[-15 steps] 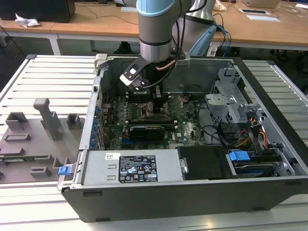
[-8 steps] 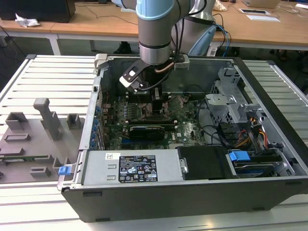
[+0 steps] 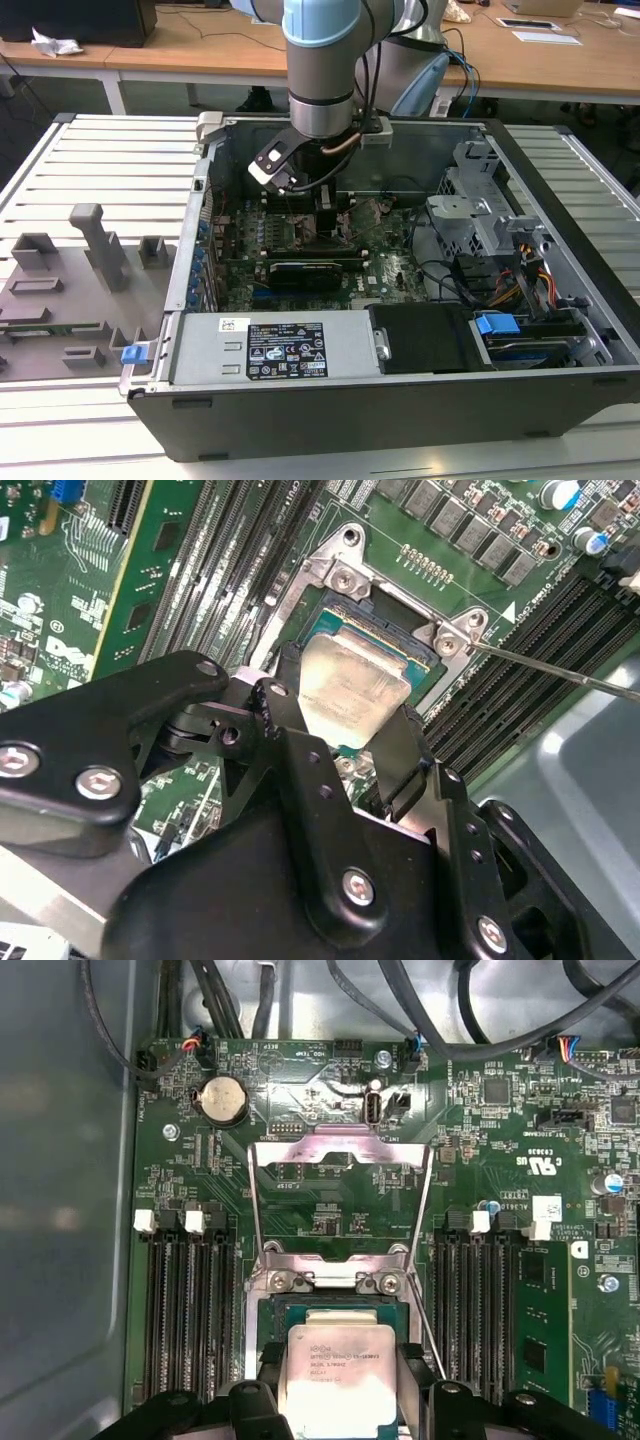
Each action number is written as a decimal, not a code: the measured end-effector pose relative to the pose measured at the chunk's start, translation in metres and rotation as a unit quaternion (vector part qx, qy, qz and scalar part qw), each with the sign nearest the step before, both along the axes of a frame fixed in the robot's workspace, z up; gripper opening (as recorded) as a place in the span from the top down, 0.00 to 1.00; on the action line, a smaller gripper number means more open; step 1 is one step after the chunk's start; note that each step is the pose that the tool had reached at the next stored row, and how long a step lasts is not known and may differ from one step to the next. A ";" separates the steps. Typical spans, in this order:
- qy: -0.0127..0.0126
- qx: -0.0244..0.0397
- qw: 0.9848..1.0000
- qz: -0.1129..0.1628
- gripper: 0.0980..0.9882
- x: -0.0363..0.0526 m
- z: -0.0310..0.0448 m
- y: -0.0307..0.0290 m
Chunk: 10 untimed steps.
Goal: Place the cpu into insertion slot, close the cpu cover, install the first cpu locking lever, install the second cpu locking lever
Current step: 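Place the cpu into insertion slot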
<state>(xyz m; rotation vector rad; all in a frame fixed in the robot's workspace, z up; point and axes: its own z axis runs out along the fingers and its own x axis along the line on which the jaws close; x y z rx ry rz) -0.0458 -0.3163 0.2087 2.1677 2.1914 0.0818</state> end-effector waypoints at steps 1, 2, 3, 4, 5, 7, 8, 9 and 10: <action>0.000 0.000 1.000 0.000 0.52 -0.0001 -0.0003 0.0000; 0.000 0.000 1.000 0.000 0.52 -0.0008 -0.0006 0.0002; 0.000 0.000 1.000 0.000 0.52 -0.0014 -0.0009 0.0003; 0.000 0.000 1.000 0.000 0.52 -0.0015 -0.0011 0.0003; 0.000 0.000 1.000 0.000 0.52 -0.0014 -0.0014 0.0005; 0.000 0.000 1.000 0.000 0.52 -0.0015 -0.0023 0.0011; 0.000 0.000 1.000 0.000 0.52 -0.0015 -0.0032 0.0016; 0.000 0.000 1.000 0.000 0.52 -0.0015 -0.0037 0.0017; 0.000 0.000 1.000 0.000 0.52 -0.0015 -0.0042 0.0018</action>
